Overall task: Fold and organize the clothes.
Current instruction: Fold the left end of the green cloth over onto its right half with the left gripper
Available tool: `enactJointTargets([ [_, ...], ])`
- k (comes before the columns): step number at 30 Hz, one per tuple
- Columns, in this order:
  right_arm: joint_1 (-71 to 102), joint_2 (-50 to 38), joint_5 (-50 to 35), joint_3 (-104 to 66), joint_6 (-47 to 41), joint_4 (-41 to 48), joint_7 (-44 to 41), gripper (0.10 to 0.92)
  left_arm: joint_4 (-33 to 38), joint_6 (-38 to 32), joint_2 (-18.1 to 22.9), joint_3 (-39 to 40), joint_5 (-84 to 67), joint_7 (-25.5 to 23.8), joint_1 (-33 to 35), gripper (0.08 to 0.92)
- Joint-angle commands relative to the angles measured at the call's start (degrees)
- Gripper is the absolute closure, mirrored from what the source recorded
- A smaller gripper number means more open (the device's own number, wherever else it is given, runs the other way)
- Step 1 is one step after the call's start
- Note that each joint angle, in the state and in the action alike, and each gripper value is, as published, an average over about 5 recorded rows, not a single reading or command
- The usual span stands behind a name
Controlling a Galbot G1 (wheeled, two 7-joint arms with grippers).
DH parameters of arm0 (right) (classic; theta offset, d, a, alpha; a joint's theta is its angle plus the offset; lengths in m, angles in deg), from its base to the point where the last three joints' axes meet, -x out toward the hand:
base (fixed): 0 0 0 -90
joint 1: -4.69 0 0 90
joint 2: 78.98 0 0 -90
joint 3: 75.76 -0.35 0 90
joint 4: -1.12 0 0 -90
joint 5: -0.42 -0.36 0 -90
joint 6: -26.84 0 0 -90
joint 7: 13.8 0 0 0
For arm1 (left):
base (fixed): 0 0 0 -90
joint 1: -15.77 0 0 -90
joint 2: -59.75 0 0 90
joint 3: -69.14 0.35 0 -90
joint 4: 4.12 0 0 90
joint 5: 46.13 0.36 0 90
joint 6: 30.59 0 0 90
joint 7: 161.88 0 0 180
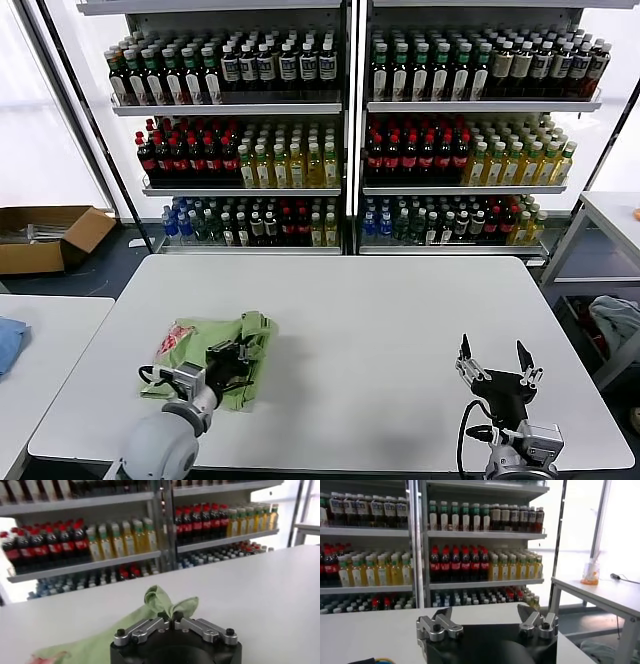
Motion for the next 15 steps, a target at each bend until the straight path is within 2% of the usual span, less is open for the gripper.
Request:
enactJointTargets([
  [1,1.1,0.3,0.4,0.1,0.1,-0.5,0.0,0.203,-10.3,-3.4,4.6,4.5,7.8,-3.4,-1.9,0.858],
  [5,1.2,0.0,0.4,0.2,0.1,-0.6,-0.1,0.203,-11.9,-4.4,5.5,4.3,8.5,-3.6,-1.8,0.752],
  [9,1.2,-0.3,0.4,0.3,0.2,-0.6,-0.1,0.203,-10.5,-5.1,5.8,3.7,5.8,-3.5,-1.2,0.639],
  [15,0.8,-0.7,0.3,0.7,0.3,0.1,-0.2,0.203,-0.5,-6.8,5.0,0.9,-4.1,-2.3,0.4,0.466],
])
